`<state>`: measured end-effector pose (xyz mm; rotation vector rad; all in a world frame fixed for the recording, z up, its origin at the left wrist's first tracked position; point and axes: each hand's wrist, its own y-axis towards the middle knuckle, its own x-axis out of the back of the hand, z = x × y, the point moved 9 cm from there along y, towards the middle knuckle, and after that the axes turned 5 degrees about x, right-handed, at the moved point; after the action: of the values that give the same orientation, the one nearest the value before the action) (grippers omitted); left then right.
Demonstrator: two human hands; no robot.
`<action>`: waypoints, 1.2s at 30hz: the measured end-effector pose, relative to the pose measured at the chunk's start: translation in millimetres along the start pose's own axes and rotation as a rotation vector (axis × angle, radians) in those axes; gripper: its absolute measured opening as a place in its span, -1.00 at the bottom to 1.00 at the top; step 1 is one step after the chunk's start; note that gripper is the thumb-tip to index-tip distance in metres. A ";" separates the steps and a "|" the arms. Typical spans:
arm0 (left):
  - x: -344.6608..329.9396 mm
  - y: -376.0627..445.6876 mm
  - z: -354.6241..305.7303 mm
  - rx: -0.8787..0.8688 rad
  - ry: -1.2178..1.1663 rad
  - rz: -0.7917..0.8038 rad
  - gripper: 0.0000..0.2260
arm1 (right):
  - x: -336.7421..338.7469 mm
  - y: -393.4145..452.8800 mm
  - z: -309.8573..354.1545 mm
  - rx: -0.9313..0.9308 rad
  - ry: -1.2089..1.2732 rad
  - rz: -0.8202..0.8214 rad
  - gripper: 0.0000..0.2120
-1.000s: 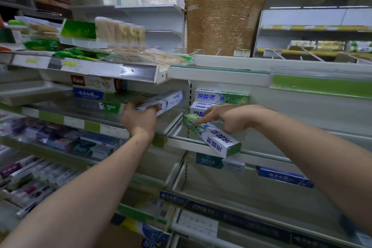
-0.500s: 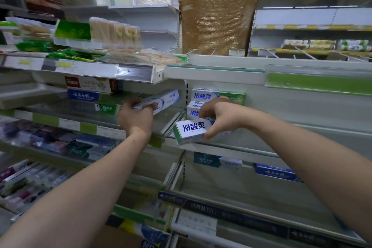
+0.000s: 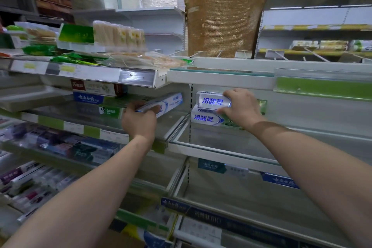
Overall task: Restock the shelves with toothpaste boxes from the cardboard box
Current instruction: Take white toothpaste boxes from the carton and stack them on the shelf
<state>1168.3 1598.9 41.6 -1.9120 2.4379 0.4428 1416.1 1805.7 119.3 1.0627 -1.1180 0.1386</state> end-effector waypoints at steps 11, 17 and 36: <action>-5.6 11.4 4.4 -0.015 -0.015 0.017 -0.70 | -32.1 19.5 -8.3 -0.019 0.065 -0.047 -0.74; -8.4 12.5 7.3 -0.019 -0.049 0.033 -0.68 | -37.8 24.5 -7.4 -0.005 0.043 -0.042 -0.71; -3.0 10.2 4.3 0.001 -0.016 0.011 -0.68 | -40.2 24.1 3.5 0.033 -0.095 -0.022 -0.67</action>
<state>1158.6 1605.0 40.2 -1.8879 2.4399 0.4557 1380.6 1831.7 103.0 1.1202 -1.1927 0.0906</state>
